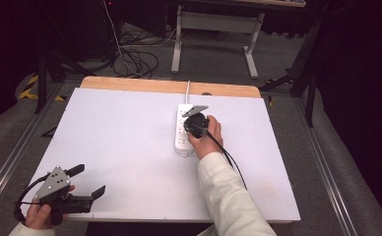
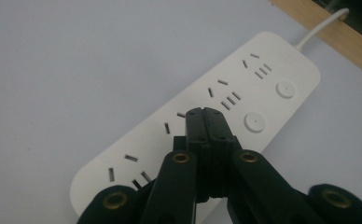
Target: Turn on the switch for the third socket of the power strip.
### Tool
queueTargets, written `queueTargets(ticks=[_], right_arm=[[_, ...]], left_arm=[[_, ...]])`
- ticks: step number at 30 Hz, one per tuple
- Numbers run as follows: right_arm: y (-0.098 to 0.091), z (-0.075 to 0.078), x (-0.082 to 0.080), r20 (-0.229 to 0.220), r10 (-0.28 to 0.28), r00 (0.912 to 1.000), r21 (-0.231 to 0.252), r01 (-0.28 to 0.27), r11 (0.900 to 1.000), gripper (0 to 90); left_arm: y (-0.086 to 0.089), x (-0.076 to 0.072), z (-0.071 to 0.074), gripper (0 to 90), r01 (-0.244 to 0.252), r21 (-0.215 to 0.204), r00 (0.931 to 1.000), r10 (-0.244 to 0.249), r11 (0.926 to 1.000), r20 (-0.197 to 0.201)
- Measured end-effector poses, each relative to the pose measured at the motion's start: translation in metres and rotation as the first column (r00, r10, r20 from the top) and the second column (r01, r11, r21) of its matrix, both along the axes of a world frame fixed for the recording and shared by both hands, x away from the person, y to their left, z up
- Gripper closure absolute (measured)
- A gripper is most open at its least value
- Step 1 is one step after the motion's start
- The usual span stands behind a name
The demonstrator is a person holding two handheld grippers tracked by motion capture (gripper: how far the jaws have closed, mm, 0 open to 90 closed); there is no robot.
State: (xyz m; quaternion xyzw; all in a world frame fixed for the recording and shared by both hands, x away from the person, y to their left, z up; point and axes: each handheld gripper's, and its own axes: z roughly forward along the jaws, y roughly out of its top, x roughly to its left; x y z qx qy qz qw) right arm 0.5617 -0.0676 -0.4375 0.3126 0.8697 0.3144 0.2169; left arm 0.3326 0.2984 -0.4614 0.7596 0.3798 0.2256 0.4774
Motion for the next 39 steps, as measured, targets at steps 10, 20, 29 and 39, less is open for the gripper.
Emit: queueTargets(ticks=[10, 20, 29, 39], right_arm=[[-0.004, 0.019, -0.01, 0.019, 0.023, 0.9996, 0.098, -0.025, 0.9948, 90.0], [-0.016, 0.036, -0.021, 0.053, 0.048, 0.9975, 0.16, -0.056, 0.9855, 86.4], [-0.023, 0.042, -0.028, 0.071, 0.055, 0.996, 0.196, -0.068, 0.9783, 78.1], [-0.04, 0.051, -0.041, 0.11, 0.101, 0.9889, 0.24, -0.125, 0.9627, 44.4]], left_arm=[[0.0, 0.0, 0.0, 3.1, -0.001, 0.002, 1.0, 0.001, 1.0, 0.0], [0.0, 0.0, 0.0, 3.1, -0.002, 0.002, 1.0, 0.002, 1.0, -0.002], [0.0, 0.0, 0.0, 2.8, 0.005, 0.009, 0.9999, -0.005, 0.9999, -0.011], [0.001, 0.001, -0.001, 1.7, -0.025, 0.007, 0.9997, 0.025, 0.9997, -0.008]])
